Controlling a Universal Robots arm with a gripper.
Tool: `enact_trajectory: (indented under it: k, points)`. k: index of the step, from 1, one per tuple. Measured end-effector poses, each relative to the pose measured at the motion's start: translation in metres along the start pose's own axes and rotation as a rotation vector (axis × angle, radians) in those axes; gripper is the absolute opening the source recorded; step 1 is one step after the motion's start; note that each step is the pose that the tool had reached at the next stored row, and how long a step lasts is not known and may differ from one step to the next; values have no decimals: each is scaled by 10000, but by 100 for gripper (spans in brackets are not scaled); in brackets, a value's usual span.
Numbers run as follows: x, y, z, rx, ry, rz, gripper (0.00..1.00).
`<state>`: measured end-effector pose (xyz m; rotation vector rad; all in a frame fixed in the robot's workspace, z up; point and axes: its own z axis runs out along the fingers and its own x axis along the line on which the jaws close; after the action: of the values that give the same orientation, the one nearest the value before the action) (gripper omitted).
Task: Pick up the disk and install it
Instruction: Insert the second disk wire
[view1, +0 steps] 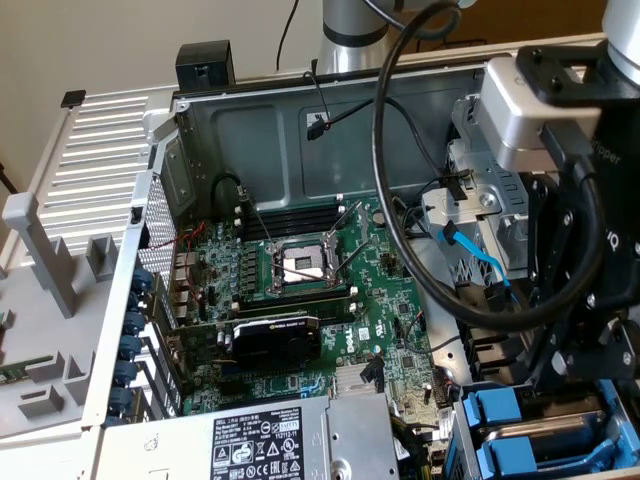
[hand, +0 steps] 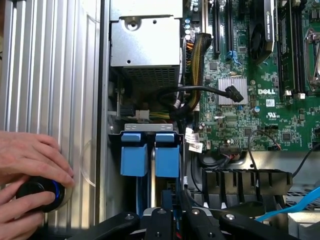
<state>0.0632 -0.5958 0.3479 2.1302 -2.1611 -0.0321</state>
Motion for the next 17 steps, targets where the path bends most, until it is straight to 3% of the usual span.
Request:
enact_trajectory:
  k: [17]
  points:
    - [2, -5, 13, 0, -2, 10, 16]
